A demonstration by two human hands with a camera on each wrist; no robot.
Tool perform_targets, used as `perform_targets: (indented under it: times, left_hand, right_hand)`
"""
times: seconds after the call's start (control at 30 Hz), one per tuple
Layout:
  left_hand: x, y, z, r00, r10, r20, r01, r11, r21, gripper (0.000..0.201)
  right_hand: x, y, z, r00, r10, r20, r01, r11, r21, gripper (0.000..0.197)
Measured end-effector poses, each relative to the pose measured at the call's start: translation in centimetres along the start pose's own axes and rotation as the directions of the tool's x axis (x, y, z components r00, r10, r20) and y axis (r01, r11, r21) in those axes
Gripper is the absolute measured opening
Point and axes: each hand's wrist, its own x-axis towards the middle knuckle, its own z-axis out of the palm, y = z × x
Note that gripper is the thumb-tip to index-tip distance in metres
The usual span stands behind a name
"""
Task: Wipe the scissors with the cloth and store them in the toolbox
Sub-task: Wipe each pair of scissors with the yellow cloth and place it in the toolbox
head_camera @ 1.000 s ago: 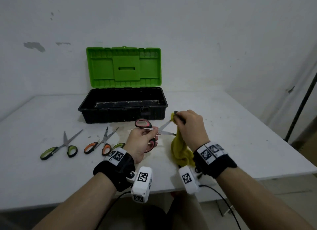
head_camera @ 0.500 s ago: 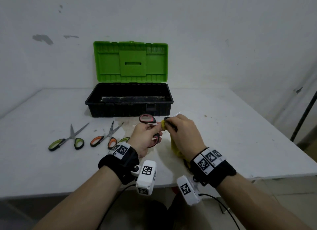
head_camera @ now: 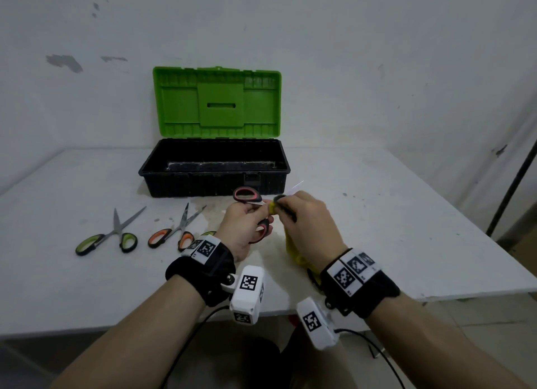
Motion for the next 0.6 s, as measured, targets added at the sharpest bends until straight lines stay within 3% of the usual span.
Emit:
perform_targets:
  times: [0.17, 0.37, 0.47, 0.6]
  left_hand:
    - [-0.1, -0.1, -0.4, 1.0, 0.015, -0.007, -0.014, 0.999, 0.032, 0.012]
    - [-0.3, -0.4, -0.8, 1.0, 0.012, -0.026, -0.011, 0.999, 0.036, 0.012]
    - [-0.2, -0.2, -0.9, 0.999, 0.011, -0.033, -0.01, 0.999, 0.036, 0.012]
    - [-0.1, 0.1, -0.3, 1.0, 0.016, 0.011, -0.016, 0.999, 0.039, 0.011]
  right_hand:
    - [1.0, 0.8, -0.2, 0.998, 0.053, -0.043, -0.054, 0.998, -0.021, 0.017]
    - [3.4, 3.3, -2.5, 0.959, 0.254, -0.126, -0.258, 0.966, -0.018, 0.02]
    - [2.6, 2.2, -2.9, 0.973, 0.192, -0.131, -0.196, 0.981, -0.016, 0.018]
    - [0.0, -0.7, -1.0, 0.999, 0.039, -0.02, -0.039, 0.999, -0.003, 0.013]
